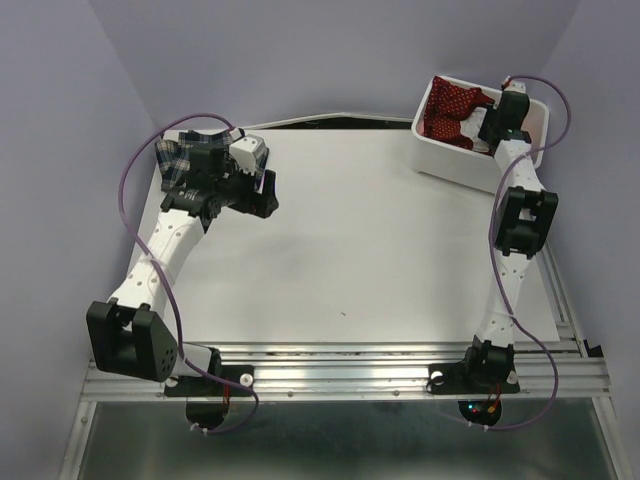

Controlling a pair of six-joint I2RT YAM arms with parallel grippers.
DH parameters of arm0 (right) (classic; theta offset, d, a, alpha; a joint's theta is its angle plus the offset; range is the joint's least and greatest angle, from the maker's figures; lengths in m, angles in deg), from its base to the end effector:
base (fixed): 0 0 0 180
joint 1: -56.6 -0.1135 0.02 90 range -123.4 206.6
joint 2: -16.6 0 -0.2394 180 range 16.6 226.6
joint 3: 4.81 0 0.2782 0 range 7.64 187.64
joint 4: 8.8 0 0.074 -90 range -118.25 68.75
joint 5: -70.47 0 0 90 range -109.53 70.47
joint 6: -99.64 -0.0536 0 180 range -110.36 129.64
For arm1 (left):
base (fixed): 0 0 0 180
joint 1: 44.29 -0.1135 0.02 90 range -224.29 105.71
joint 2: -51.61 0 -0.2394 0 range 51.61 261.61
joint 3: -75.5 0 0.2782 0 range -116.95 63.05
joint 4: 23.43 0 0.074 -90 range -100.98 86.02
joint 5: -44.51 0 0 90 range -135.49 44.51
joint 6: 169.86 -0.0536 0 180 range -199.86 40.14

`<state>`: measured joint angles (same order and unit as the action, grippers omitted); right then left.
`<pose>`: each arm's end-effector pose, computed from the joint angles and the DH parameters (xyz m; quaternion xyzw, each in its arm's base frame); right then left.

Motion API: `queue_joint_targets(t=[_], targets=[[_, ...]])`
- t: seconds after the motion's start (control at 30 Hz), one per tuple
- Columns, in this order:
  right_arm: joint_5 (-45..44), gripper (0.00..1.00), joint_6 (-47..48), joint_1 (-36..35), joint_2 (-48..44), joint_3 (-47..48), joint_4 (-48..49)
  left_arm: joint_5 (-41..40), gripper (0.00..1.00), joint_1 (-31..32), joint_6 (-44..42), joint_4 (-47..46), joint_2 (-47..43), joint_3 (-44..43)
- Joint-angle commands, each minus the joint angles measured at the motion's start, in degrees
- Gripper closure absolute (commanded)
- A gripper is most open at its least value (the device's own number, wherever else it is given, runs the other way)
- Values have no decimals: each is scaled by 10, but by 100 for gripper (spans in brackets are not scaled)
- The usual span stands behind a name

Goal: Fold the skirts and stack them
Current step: Grab the skirt from the pile

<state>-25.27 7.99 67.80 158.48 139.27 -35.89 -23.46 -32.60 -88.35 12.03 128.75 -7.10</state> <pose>0.5893 -0.1222 0.2184 0.1210 0.8335 -0.0868 0.5321 0.3394 -0.0908 0.3115 0.2430 0.8202 -0.1791 0.4860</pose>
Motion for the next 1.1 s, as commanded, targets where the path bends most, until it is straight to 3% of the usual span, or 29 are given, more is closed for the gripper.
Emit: queue_joint_targets(t=[0.0, 0.03, 0.33, 0.77, 0.9, 1.07], targets=[[5, 94, -2, 6, -50, -3, 35, -7, 1, -5, -10, 0, -3, -30], [10, 99, -9, 6, -62, -2, 32, -10, 1, -6, -11, 0, -6, -31], [124, 99, -99, 6, -265, -63, 43, 6, 1, -24, 17, 1, -1, -51], [223, 99, -157, 6, -408, -49, 110, 55, 2, -53, 51, -23, -11, -46], [208, 99, -148, 6, -435, -67, 171, 67, 1, -61, 57, -25, -12, -45], [151, 99, -124, 6, -400, -51, 186, 78, 1, -62, 62, -29, -14, -41]])
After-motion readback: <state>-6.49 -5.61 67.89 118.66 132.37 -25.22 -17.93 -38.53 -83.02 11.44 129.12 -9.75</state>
